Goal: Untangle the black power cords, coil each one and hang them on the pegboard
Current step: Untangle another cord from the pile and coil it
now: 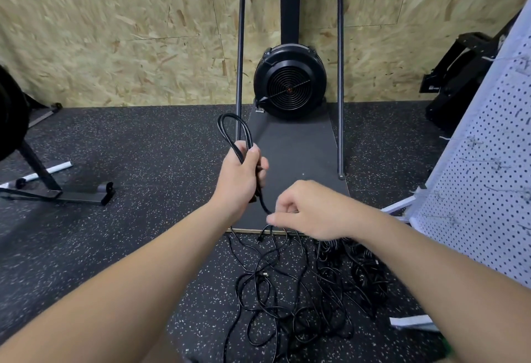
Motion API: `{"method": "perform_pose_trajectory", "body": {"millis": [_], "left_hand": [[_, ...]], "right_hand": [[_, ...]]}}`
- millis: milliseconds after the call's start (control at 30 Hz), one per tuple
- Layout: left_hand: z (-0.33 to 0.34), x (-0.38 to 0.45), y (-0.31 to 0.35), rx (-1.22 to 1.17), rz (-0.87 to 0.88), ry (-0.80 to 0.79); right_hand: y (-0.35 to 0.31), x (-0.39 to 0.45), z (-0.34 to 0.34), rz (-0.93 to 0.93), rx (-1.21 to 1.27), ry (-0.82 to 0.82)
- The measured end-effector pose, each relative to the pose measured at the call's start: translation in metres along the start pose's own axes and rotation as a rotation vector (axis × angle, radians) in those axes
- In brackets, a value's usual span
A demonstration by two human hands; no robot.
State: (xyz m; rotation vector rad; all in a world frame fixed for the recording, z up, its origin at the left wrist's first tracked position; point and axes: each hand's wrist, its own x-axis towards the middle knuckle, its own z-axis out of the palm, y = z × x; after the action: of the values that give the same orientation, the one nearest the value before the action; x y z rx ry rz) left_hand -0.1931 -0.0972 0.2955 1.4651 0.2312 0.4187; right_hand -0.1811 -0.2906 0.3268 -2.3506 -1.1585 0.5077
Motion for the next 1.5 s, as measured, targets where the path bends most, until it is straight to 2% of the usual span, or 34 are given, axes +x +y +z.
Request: {"method": "perform_pose_trajectory", "body": {"millis": [200, 333, 433, 500, 633, 800, 867, 967, 1200, 1333, 1500], "left_hand": [[-0.01, -0.001, 0.005, 0.149, -0.204, -0.182], [-0.001, -0.016, 0.01, 0.197, -0.341, -0.347], [0.004, -0.025, 0.007, 0.242, -0.314, -0.57], [0.008, -0.029, 0.003, 0.262, -0.3, -0.646], [0.013, -0.036, -0.003, 0.111, -0.363, -0.673], [0.007, -0.028, -0.001, 0.0, -0.286, -0.505], [0.003, -0.024, -0.002, 0.0, -0.257, -0.446], [0.0, -0.019, -0.004, 0.04, -0.226, -0.423], [0.006, -0.031, -0.003, 0.237, -0.228, -0.588], [0.023, -0.043, -0.001, 0.178, -0.217, -0.714], [0.032, -0.048, 0.001, 0.263, -0.138, -0.749]], "right_hand": [[0.023, -0.009, -0.034, -0.036, 0.175, 0.302], [0.03, -0.009, -0.035, -0.061, 0.3, 0.415], [0.033, -0.005, -0.031, -0.039, 0.324, 0.518], [0.032, -0.002, -0.028, -0.022, 0.291, 0.577], [0.033, 0.001, -0.023, -0.005, 0.297, 0.639], [0.05, -0.002, -0.029, 0.223, 0.27, 0.524], [0.056, -0.001, -0.029, 0.243, 0.265, 0.467], [0.053, -0.003, -0.034, 0.206, 0.256, 0.48], [0.026, -0.004, -0.046, 0.0, 0.449, 0.631], [0.025, -0.003, -0.046, 0.01, 0.474, 0.709], [0.035, -0.002, -0.047, 0.05, 0.433, 0.779]]}}
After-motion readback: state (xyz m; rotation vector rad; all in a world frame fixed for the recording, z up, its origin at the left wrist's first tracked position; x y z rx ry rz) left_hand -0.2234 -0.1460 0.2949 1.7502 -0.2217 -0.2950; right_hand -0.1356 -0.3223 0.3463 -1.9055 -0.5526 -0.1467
